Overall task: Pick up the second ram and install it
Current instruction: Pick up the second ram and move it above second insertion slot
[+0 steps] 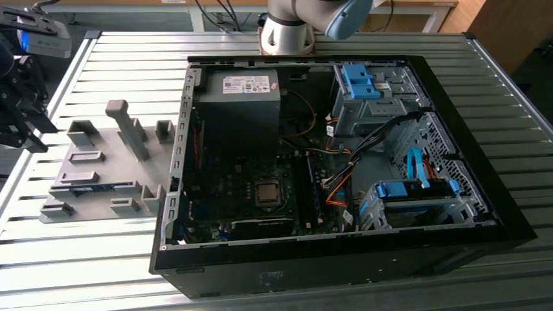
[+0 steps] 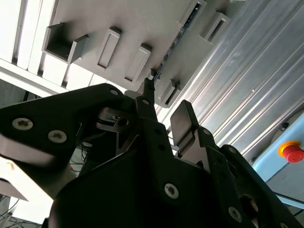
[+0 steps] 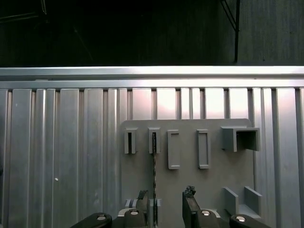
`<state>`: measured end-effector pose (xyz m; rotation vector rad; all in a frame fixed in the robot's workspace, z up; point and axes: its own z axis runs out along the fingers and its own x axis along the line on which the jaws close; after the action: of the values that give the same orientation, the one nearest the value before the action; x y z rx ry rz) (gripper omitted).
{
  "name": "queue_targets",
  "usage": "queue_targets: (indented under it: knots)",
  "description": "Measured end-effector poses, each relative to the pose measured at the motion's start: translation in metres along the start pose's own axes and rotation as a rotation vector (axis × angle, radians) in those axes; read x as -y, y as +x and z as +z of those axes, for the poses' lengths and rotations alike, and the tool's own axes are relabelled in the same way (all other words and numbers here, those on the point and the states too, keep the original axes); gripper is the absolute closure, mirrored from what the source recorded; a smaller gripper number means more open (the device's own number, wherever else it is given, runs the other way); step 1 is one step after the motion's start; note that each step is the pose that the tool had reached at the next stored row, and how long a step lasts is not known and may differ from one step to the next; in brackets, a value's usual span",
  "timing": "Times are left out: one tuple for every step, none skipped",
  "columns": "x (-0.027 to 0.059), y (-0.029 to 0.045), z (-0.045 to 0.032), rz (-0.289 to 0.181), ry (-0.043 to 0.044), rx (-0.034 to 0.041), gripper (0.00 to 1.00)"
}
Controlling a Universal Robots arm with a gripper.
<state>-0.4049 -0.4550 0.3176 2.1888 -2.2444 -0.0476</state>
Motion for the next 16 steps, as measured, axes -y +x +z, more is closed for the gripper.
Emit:
queue_targets:
  knots:
    - [0.0000, 0.0000, 0.0004, 0.000, 0.0033, -0.0027, 0.58]
    - [0.0000, 0.0000, 0.0009, 0.001, 0.0068, -0.0050, 0.58]
    - [0.0000, 0.0001, 0.0012, 0.001, 0.0094, -0.0063, 0.58]
    - [0.0001, 0.0001, 0.0013, 0.001, 0.0102, -0.0064, 0.58]
    - [0.0001, 0.0001, 0.0012, 0.001, 0.0103, -0.0064, 0.58]
    - [0.0000, 0.0000, 0.0017, 0.001, 0.0104, -0.0064, 0.58]
    - [0.0001, 0.0001, 0.0021, 0.001, 0.0104, -0.0064, 0.58]
    - [0.0000, 0.0000, 0.0021, 0.001, 0.0104, -0.0064, 0.58]
    - [0.0000, 0.0000, 0.0021, 0.001, 0.0104, -0.0064, 0.58]
    - [0.0000, 0.0000, 0.0021, 0.001, 0.0104, -0.0064, 0.58]
    - [0.0001, 0.0000, 0.0021, 0.001, 0.0104, -0.0064, 0.58]
    - [0.0001, 0.0001, 0.0027, 0.001, 0.0104, -0.0073, 0.58]
    - [0.0001, 0.0001, 0.0028, 0.001, 0.0104, -0.0079, 0.58]
    - [0.0001, 0.0001, 0.0028, 0.001, 0.0104, -0.0079, 0.58]
    - [0.0001, 0.0001, 0.0028, 0.001, 0.0104, -0.0079, 0.58]
    - [0.0001, 0.0001, 0.0028, 0.001, 0.0104, -0.0079, 0.58]
